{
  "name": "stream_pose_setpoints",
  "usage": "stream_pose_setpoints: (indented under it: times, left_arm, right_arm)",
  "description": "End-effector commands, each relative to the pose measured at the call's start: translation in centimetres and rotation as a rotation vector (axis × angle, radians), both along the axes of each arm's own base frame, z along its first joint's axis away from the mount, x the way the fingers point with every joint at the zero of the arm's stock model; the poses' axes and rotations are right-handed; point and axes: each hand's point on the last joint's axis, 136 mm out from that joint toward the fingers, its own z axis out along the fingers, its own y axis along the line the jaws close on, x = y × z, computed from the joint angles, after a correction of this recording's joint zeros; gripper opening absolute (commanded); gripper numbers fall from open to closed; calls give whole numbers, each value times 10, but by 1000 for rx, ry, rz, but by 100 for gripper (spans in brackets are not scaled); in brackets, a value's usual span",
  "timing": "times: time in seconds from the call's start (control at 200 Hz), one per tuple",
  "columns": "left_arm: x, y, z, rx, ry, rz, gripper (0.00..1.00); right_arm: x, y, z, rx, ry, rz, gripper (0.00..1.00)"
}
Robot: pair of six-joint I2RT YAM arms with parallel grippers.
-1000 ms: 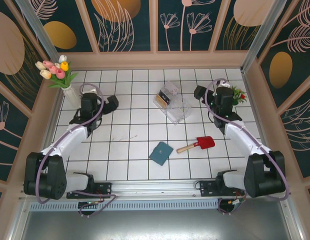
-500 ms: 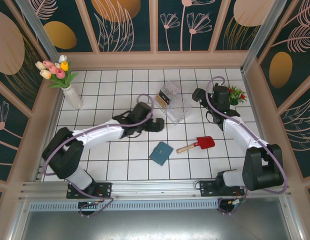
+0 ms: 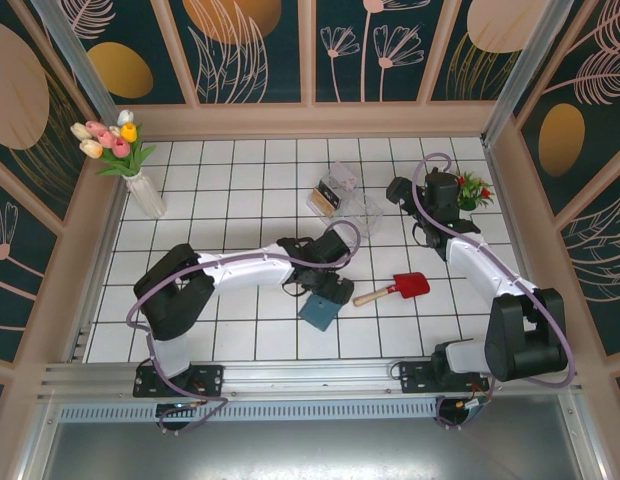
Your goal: Take the credit cards out of the card holder
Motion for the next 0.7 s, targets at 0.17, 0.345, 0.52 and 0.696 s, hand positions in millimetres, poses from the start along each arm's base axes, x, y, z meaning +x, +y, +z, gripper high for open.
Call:
stream_pose_setpoints:
  times: [0.17, 0.345, 0.52, 0.696]
  left_arm:
    - [-15, -8, 7, 43, 47, -155, 99]
    - [-5, -5, -2, 102, 32, -63, 97]
    - [-12, -10, -13, 113, 63, -30, 97]
    - [-14, -4, -25, 232, 25, -3, 98]
  right_arm:
    - [-7, -6, 6, -7, -26, -29, 99]
    - [-9, -8, 5, -9, -26, -36, 99]
    - [-7, -8, 3, -10, -20, -30, 99]
    - [-6, -5, 7, 22, -24, -24, 99]
